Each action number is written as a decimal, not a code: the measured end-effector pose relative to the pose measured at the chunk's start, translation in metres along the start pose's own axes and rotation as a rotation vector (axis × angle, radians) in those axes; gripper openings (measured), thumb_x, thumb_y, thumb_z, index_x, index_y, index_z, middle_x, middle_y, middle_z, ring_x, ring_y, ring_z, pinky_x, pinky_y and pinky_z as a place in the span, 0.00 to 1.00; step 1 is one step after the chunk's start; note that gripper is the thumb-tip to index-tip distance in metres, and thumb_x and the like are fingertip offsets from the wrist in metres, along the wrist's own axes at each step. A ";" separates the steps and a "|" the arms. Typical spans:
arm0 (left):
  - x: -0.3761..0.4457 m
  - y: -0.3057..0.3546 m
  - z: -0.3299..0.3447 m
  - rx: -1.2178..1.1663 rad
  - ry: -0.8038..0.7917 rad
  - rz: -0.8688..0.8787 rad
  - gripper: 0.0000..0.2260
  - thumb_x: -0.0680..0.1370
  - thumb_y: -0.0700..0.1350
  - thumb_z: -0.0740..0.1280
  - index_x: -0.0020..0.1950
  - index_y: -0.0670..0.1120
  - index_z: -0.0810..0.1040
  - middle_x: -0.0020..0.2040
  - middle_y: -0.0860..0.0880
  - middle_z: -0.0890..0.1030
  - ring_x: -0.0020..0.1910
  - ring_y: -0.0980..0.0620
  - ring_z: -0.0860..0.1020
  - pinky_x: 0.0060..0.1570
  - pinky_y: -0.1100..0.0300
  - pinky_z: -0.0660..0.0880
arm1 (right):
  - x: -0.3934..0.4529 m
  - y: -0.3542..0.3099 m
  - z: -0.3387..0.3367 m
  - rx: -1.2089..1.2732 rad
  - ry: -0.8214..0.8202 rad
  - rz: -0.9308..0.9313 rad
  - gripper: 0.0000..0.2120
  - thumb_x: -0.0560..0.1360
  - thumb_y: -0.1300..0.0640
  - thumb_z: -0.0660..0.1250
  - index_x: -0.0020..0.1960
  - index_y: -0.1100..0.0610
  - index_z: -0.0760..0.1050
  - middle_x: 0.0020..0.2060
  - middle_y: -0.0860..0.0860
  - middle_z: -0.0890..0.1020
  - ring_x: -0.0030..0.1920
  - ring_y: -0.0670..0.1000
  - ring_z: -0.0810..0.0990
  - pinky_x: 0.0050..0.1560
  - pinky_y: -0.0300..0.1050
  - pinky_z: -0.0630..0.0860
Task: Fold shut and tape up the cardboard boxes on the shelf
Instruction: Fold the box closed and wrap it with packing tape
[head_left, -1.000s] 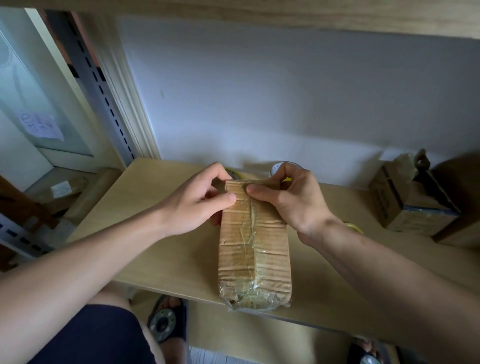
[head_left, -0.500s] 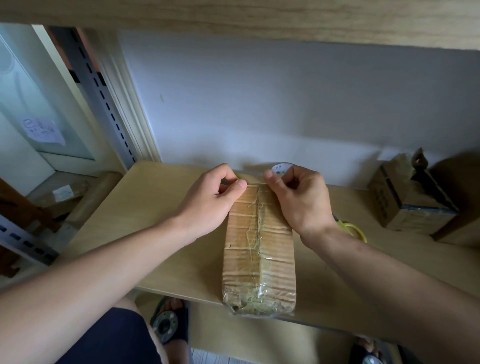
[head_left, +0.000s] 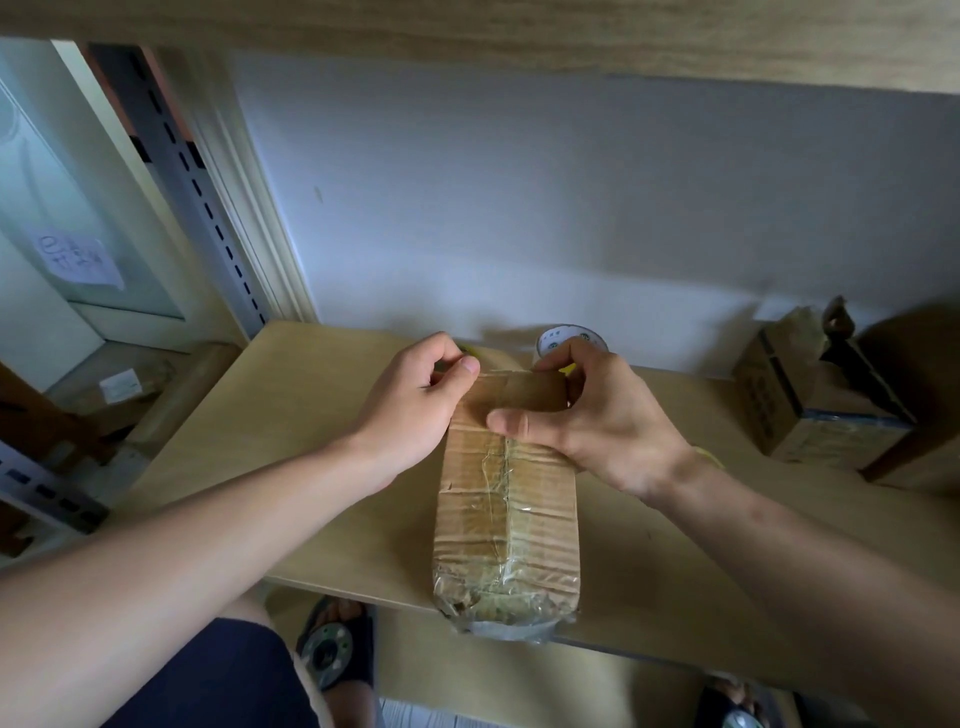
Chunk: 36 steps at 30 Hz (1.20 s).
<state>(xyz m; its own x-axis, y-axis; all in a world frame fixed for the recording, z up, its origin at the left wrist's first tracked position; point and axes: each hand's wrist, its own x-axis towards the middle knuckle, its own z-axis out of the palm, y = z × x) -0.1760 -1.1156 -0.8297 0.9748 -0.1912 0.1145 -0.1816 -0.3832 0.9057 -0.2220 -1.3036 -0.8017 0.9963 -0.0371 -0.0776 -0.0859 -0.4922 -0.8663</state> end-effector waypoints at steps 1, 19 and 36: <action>0.001 -0.001 -0.001 0.002 0.003 -0.009 0.12 0.84 0.45 0.65 0.41 0.46 0.73 0.31 0.57 0.69 0.34 0.54 0.66 0.37 0.56 0.64 | -0.003 0.001 -0.001 -0.034 -0.020 -0.015 0.33 0.57 0.38 0.85 0.55 0.46 0.75 0.43 0.44 0.82 0.42 0.45 0.82 0.41 0.48 0.83; 0.003 -0.002 0.000 -0.110 -0.025 -0.095 0.13 0.83 0.46 0.67 0.38 0.52 0.76 0.30 0.60 0.74 0.33 0.58 0.70 0.38 0.59 0.66 | 0.014 0.008 0.009 0.060 0.024 0.057 0.31 0.53 0.36 0.84 0.48 0.50 0.80 0.43 0.48 0.85 0.46 0.52 0.85 0.46 0.55 0.84; 0.005 -0.007 0.004 -0.085 -0.092 -0.106 0.08 0.78 0.52 0.72 0.50 0.49 0.80 0.46 0.50 0.81 0.40 0.56 0.77 0.44 0.58 0.72 | 0.023 0.013 0.017 0.017 0.231 0.058 0.11 0.73 0.47 0.77 0.38 0.53 0.83 0.28 0.43 0.77 0.29 0.39 0.73 0.30 0.29 0.67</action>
<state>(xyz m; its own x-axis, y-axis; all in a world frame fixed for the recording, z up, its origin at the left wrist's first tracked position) -0.1702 -1.1170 -0.8373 0.9714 -0.2368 -0.0179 -0.0626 -0.3281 0.9426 -0.2001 -1.2959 -0.8233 0.9644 -0.2641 -0.0137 -0.1409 -0.4692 -0.8718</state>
